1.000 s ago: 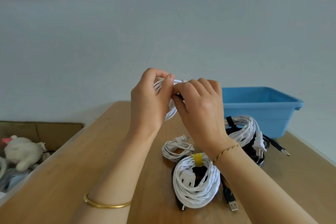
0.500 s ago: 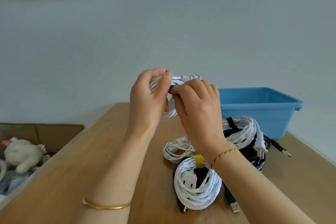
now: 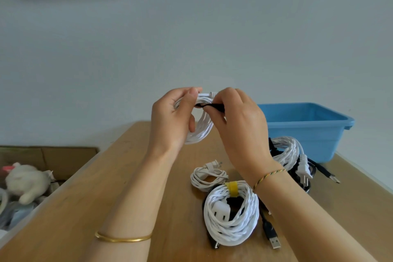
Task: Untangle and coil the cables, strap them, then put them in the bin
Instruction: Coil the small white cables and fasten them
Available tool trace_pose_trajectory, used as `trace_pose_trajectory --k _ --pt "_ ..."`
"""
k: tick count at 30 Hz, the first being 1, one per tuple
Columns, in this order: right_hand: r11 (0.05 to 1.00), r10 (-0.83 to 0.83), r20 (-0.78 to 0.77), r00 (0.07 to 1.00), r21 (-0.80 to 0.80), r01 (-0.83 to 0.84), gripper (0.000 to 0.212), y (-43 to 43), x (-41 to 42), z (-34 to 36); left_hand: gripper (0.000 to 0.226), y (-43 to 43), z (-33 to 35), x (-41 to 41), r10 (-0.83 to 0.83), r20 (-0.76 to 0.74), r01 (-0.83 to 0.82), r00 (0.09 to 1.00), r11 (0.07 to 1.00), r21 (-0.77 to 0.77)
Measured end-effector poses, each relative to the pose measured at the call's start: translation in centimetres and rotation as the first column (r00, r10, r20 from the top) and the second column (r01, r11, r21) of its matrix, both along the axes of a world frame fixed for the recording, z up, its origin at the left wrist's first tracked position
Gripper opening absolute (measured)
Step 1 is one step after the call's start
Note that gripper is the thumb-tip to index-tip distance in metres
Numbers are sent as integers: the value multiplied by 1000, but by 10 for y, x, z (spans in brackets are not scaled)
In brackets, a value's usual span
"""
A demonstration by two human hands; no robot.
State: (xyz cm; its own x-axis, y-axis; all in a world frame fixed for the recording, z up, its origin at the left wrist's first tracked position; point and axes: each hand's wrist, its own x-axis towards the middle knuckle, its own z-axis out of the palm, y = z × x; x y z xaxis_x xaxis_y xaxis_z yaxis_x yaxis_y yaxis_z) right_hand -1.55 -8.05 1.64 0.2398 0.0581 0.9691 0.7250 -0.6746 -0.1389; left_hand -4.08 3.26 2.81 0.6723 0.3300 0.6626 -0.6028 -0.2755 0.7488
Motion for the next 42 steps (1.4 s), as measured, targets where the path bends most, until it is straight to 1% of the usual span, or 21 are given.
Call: trace_pose_trajectory --k 2,6,10,12,15,18,21,23,28,31,33,36,38,40,42 --pt "1000 -17 15 1000 -21 17 19 -3 1 2 20 -1 0 0 -10 -24 11 1000 999 30" --pt "996 13 87 996 -88 -5 13 -7 5 4 23 -2 0 0 -36 -62 39 997 998 41" --pt "981 165 50 985 -111 -159 4 -4 5 3 25 -1 1 -2 -33 -92 38 995 998 55" --pt "980 181 29 983 -94 -177 10 -1 4 1 26 -1 1 -3 -27 -101 33 995 997 63" --pt "983 169 29 985 -78 -166 15 -1 4 0 25 -1 2 -2 -20 -122 30 992 997 76" --pt "986 143 51 988 -94 -138 22 -2 4 -1 29 -2 2 0 -33 -180 45 983 997 63" --pt "986 120 71 990 -125 -111 14 -2 4 -4 30 -1 1 1 -78 -237 82 968 997 9" --pt "988 114 83 990 -115 -104 13 -1 4 -4 28 0 1 0 -87 -258 90 962 996 0" --pt "990 92 76 993 -114 -83 9 -2 5 -4 21 1 1 1 -145 -288 125 947 988 -87" --pt "982 120 20 993 -149 -116 16 -6 4 3 18 3 1 0 -167 -268 145 949 985 -98" --pt "974 151 -43 988 -164 -156 20 -11 2 10 18 4 1 0 -151 -248 138 957 988 -66" --pt "957 169 -192 967 -202 -207 11 -22 -2 22 15 6 0 1 -127 -226 126 966 992 -19" --pt "943 187 -297 937 -213 -255 6 -28 -4 28 11 7 0 2 -128 -215 129 968 992 -10" --pt "936 214 -350 912 -192 -294 4 -32 -5 31 9 7 -1 2 -158 -215 159 964 987 -14" --pt "940 223 -366 904 -165 -299 4 -34 -5 32 9 4 -1 2 -201 -219 203 955 979 -17"
